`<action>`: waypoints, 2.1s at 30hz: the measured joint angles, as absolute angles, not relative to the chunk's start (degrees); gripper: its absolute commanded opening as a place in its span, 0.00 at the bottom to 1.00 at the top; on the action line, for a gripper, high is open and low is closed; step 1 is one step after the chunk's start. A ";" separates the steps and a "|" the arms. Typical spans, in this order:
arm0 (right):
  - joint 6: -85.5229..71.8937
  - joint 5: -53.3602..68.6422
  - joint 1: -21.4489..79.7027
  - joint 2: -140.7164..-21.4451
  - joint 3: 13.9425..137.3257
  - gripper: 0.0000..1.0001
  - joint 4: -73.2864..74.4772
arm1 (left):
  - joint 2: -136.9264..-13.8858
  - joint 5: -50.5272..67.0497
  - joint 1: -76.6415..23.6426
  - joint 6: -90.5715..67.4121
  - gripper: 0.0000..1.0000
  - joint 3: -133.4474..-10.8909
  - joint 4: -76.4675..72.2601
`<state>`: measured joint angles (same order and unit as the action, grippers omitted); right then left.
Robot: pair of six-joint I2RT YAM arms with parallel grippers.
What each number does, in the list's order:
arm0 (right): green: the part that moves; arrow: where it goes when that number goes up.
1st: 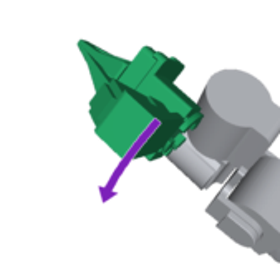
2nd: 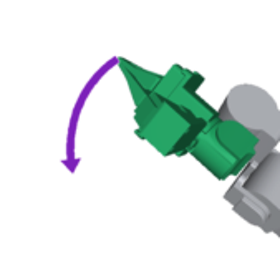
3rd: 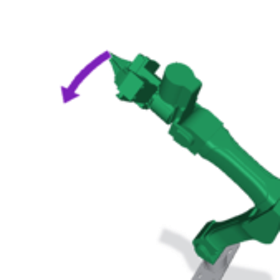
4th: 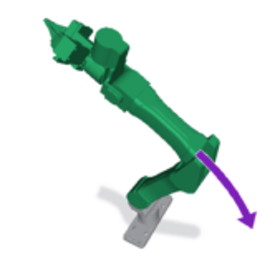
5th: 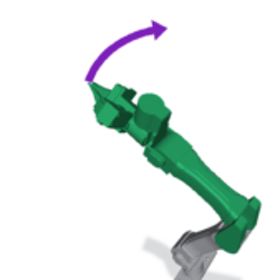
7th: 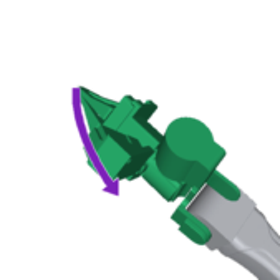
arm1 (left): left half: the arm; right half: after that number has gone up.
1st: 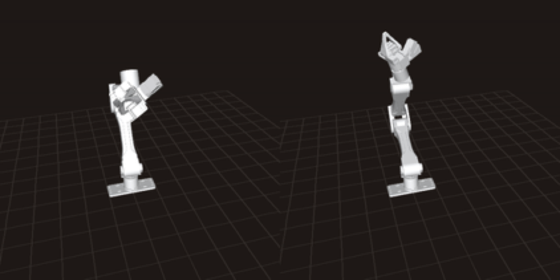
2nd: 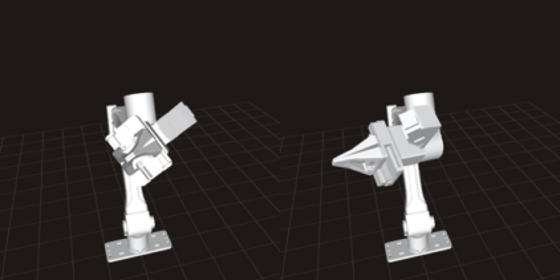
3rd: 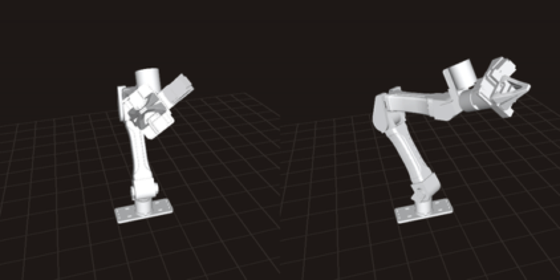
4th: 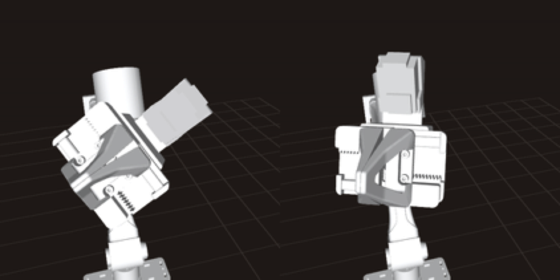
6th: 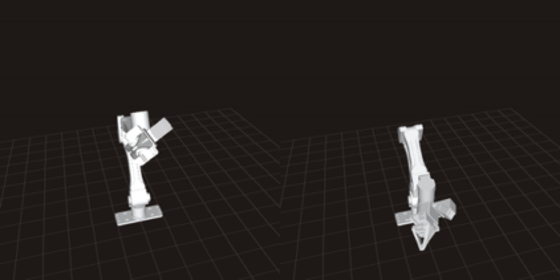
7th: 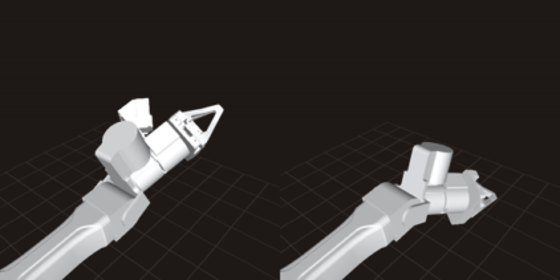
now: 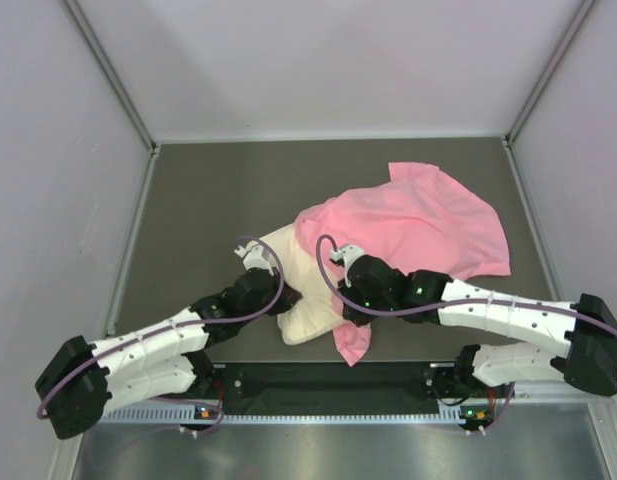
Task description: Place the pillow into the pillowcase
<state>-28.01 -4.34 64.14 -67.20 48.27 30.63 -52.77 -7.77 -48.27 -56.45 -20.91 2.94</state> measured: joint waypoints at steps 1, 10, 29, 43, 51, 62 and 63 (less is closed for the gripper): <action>-27.99 -3.20 64.14 -67.61 48.42 0.00 30.48 | -53.98 -9.34 -49.39 -56.49 0.00 -21.98 2.92; -26.02 3.53 63.92 -71.72 59.00 0.00 30.98 | -58.35 -19.09 -52.03 -56.64 0.00 -28.34 -5.61; -31.35 22.46 56.62 -64.49 53.89 0.00 19.66 | -70.87 -22.33 -57.95 -58.46 0.00 -34.92 -18.41; -33.21 13.19 55.57 -46.33 45.32 0.52 29.41 | -67.20 -21.67 -60.88 -52.03 0.81 -38.00 -7.11; -34.63 0.49 55.33 -45.28 45.39 0.83 39.33 | -56.73 -12.25 -44.53 -47.75 0.89 -41.04 5.19; -32.56 -16.88 62.15 -77.95 68.82 0.97 43.05 | -54.50 8.12 -20.95 -47.77 0.90 -30.85 6.37; -32.58 -18.87 62.54 -81.84 71.35 1.00 42.89 | -54.46 9.76 -19.42 -48.21 0.90 -29.32 5.93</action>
<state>-32.58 -18.87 62.54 -81.84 71.35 42.89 -54.46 9.76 -19.42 -48.21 -29.32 5.93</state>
